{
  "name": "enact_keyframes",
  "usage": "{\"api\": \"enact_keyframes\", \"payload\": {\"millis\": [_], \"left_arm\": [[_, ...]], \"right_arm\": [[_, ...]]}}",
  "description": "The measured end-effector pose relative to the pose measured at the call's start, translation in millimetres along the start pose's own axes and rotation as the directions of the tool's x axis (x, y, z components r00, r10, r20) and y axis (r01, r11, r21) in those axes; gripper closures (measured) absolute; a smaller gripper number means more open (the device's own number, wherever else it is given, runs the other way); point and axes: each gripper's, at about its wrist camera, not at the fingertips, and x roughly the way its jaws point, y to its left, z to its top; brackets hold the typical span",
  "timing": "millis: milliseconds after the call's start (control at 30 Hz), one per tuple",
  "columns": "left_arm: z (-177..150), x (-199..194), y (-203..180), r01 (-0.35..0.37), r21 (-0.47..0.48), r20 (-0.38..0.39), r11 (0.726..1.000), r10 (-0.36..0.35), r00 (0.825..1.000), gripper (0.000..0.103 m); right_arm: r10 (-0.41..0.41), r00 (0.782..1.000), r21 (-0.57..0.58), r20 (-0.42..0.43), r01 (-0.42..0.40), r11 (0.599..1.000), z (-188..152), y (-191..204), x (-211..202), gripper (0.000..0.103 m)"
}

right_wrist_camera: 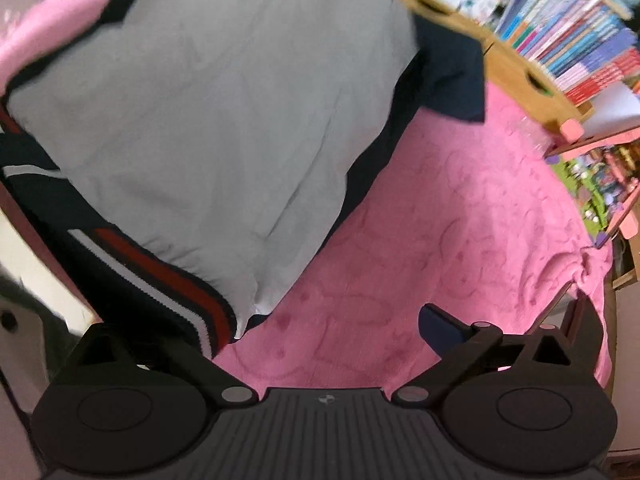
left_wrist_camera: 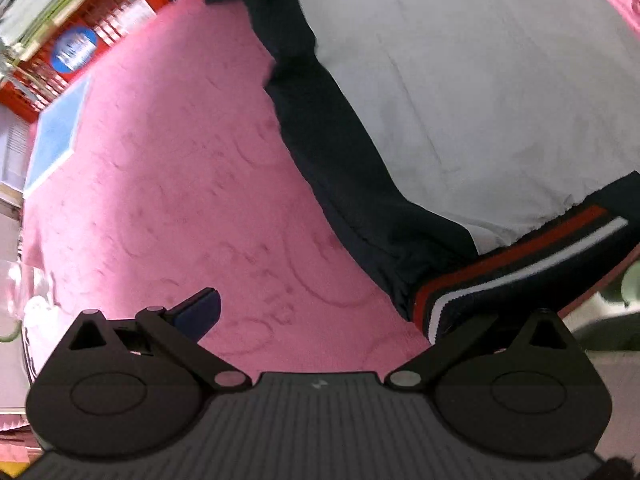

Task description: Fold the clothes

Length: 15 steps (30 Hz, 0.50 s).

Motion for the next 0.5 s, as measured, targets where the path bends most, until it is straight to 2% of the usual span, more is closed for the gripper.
{"api": "enact_keyframes", "payload": {"millis": [100, 167, 267, 333, 400, 500], "left_arm": [[-1, 0, 2, 0.006, -0.026, -0.012, 1.000, -0.006, 1.000, 0.000], [-2, -1, 7, 0.014, -0.055, -0.014, 0.998, -0.015, 1.000, 0.000], [-3, -4, 14, 0.025, -0.099, -0.017, 0.995, -0.027, 1.000, 0.000], [-4, -4, 19, 0.036, -0.126, -0.022, 0.991, -0.040, 0.999, 0.000], [-8, 1, 21, 0.084, -0.145, -0.041, 0.986, -0.091, 0.995, 0.000], [-11, -1, 14, 0.108, -0.127, -0.069, 0.986, -0.118, 0.991, 0.000]], "right_arm": [[-0.056, 0.998, -0.083, 0.021, 0.057, 0.995, 4, 16, -4, 0.002], [-0.074, 0.996, -0.099, 0.059, 0.080, 0.992, 8, 22, -15, 0.003], [-0.012, 0.991, -0.081, 0.134, 0.023, 0.996, 11, 21, -34, 0.003], [-0.020, 0.995, -0.097, 0.094, 0.029, 0.995, 4, 20, -27, 0.003], [-0.027, 0.998, -0.112, 0.055, 0.033, 0.993, -3, 19, -19, 0.003], [-0.022, 1.000, -0.111, 0.017, 0.024, 0.994, -7, 20, -18, 0.003]]}}
